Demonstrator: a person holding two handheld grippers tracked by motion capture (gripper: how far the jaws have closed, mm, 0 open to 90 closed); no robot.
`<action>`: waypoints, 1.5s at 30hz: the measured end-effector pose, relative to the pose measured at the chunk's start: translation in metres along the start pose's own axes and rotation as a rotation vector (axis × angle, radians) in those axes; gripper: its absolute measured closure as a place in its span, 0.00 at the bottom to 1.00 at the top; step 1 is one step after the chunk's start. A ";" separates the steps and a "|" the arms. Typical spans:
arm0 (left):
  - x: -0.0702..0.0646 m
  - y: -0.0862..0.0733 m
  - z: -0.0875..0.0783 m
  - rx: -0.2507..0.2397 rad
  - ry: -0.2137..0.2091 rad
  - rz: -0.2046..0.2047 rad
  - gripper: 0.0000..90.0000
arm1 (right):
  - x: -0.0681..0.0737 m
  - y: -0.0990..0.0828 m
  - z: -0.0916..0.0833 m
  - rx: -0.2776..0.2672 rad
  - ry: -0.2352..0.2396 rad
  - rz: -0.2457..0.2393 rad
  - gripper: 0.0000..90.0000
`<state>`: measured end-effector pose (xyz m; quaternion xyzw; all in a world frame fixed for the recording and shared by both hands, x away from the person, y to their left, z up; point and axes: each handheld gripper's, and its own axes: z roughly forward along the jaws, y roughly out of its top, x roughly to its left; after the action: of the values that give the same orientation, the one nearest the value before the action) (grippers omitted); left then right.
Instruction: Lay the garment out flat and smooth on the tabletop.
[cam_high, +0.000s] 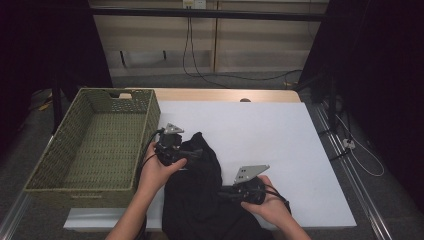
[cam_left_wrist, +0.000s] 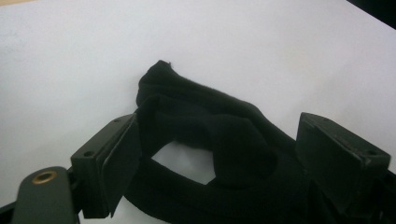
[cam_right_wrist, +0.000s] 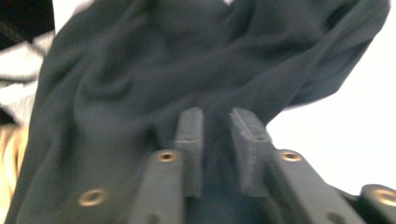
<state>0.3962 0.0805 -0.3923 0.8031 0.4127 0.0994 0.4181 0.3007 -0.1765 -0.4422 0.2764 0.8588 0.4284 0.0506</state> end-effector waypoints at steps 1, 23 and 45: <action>0.001 0.000 -0.001 0.004 0.000 0.004 0.16 | -0.002 0.002 0.000 -0.011 -0.018 0.005 0.70; 0.004 -0.005 -0.003 0.022 0.015 0.009 0.16 | -0.046 -0.009 -0.024 -0.092 -0.138 0.227 0.96; 0.006 -0.004 0.002 0.034 0.008 0.003 0.16 | -0.088 0.039 0.013 -0.098 -0.272 0.220 0.54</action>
<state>0.3986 0.0857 -0.3979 0.8103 0.4147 0.0966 0.4026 0.3961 -0.1942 -0.4336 0.4213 0.7866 0.4315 0.1327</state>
